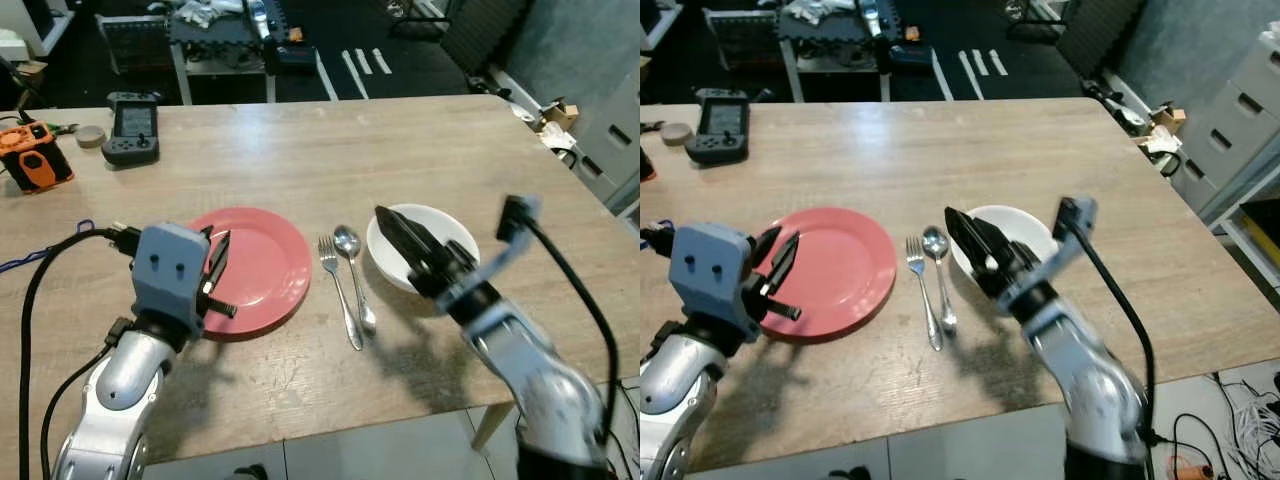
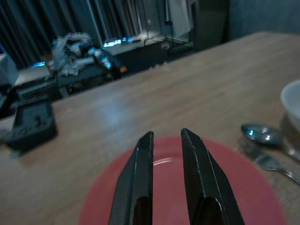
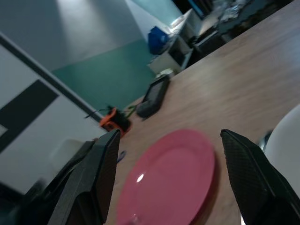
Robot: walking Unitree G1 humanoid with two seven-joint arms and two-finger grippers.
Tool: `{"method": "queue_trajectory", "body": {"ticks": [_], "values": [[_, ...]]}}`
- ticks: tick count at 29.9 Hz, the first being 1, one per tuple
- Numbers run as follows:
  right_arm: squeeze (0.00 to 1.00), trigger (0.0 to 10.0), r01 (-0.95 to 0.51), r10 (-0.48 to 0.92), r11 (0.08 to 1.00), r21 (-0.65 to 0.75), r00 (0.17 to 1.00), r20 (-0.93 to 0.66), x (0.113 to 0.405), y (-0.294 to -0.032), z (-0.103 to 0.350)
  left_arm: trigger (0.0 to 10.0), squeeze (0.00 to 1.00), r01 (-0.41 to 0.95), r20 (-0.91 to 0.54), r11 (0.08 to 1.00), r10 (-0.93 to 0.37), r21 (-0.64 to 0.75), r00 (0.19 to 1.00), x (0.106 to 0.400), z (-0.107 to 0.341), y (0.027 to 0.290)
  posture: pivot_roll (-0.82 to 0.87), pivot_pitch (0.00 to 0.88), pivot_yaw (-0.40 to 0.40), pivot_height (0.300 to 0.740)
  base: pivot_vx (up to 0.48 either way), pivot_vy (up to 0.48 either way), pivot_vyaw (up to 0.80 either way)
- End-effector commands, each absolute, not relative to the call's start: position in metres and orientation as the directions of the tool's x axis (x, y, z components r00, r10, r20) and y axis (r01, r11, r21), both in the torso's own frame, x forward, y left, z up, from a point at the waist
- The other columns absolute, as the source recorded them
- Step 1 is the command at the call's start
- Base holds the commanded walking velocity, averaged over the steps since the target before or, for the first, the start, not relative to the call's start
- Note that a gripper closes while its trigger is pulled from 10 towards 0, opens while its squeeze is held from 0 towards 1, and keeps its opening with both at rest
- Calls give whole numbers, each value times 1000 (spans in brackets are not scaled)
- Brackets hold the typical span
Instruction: Setting the table
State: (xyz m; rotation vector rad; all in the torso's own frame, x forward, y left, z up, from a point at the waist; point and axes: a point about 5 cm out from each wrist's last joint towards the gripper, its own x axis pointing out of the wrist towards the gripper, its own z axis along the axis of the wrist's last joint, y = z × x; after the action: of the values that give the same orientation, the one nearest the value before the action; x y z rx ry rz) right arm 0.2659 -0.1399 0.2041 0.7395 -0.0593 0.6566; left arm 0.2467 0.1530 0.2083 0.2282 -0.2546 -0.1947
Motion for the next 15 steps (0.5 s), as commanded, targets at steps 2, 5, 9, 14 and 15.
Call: {"method": "queue_trajectory", "body": {"ticks": [2, 5, 9, 14, 15], "values": [[0, 10000, -604, 549, 556, 572, 783, 293, 254, -138, 202, 10000, 0, 180, 192, 956, -226, 231, 955, 251, 200, 149, 3, 61, 47, 740, 0, 0, 0], [0, 10000, -510, 456, 684, 522, 857, 240, 259, -146, 193, 10000, 0, 171, 185, 962, -212, 215, 960, 256, 199, 148, 4, 62, 48, 740, 0, 0, 0], [0, 10000, -141, 84, 940, 312, 978, 189, 273, -168, 188, 10000, 0, 168, 182, 964, -206, 206, 961, 265, 200, 147, -3, 58, 57, 740, 0, 0, 0], [0, 10000, 64, -130, 974, 216, 942, 309, 269, -177, 209, 10000, 0, 238, 167, 945, -278, 226, 946, 268, 201, 141, -6, 53, 70, 740, 0, 0, 0], [0, 10000, 68, -135, 974, 215, 939, 316, 269, -178, 211, 10000, 0, 237, 166, 945, -277, 226, 946, 268, 201, 142, -8, 50, 78, 740, 0, 0, 0]]}}
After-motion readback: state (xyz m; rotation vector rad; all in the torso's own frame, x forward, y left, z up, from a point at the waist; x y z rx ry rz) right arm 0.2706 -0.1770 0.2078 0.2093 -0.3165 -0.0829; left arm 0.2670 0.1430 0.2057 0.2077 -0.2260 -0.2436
